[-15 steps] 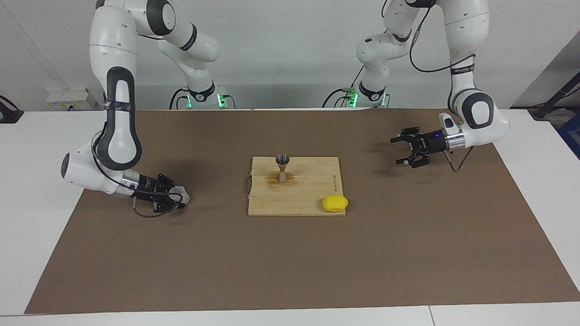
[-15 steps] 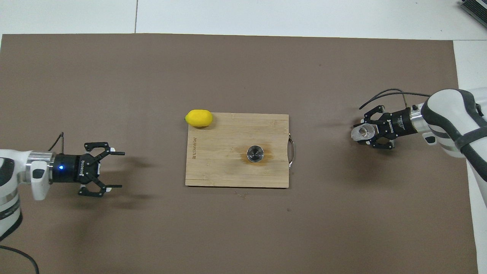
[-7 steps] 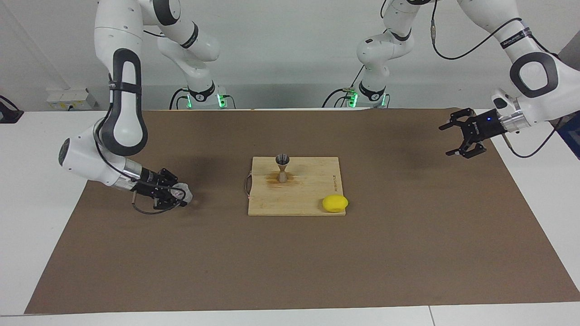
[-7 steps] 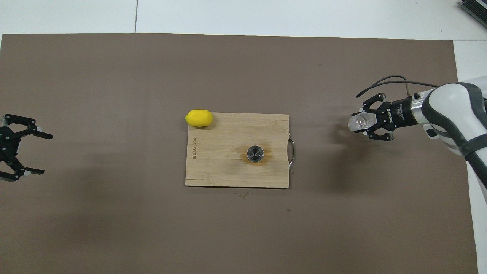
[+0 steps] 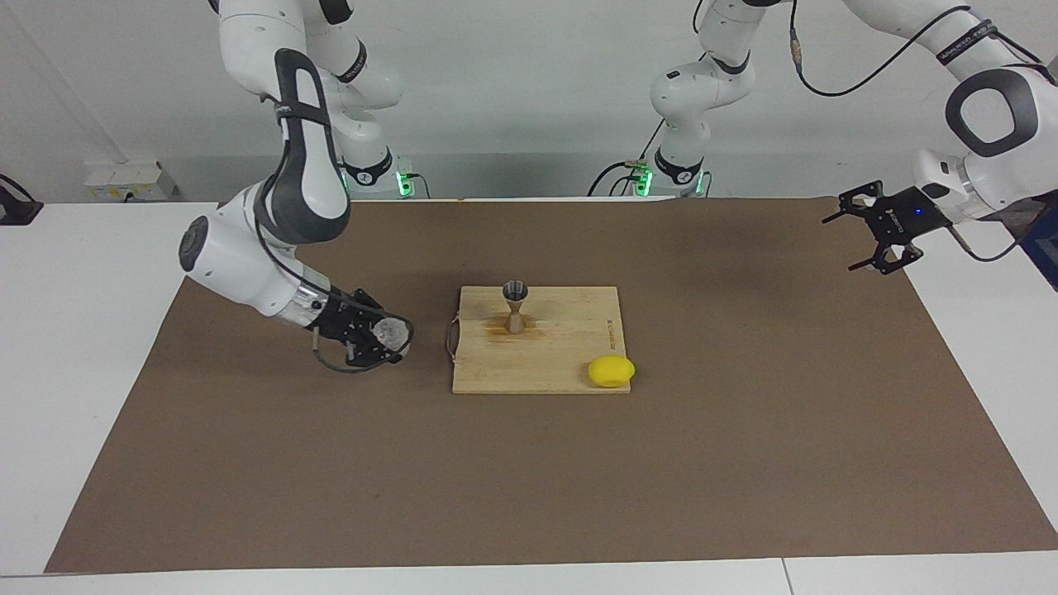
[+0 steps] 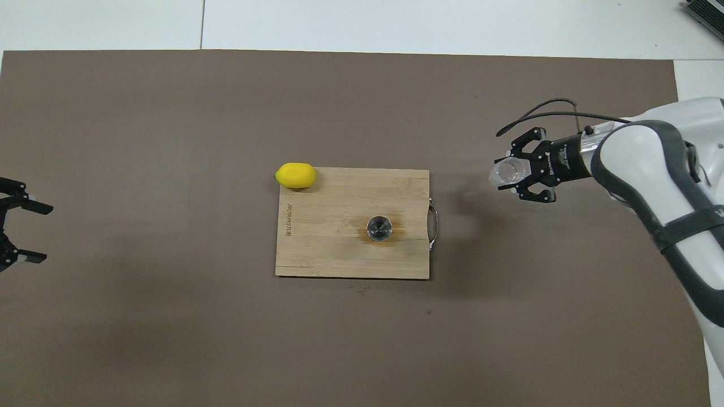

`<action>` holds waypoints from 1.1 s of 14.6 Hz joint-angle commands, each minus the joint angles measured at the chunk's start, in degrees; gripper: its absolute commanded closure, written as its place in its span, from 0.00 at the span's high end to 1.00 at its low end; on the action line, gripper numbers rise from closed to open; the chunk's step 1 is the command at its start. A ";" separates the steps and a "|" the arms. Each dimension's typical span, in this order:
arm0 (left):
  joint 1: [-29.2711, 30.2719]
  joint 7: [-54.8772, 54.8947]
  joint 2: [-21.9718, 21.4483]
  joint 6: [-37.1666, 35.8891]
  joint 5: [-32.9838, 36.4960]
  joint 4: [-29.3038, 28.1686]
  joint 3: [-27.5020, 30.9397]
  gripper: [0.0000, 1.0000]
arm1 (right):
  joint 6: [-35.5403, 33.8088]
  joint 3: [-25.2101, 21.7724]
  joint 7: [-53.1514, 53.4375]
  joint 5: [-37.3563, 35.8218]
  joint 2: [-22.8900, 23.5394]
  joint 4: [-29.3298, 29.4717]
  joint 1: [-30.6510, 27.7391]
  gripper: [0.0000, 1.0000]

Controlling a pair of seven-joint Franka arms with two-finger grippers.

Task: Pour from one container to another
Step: 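Lift the clear glass with the right gripper and carry it above the dark cup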

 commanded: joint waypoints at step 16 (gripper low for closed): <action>-7.72 -60.65 -8.28 -0.76 7.77 1.90 -0.60 1.00 | 3.05 -0.06 22.78 -18.44 -2.87 1.82 15.90 0.00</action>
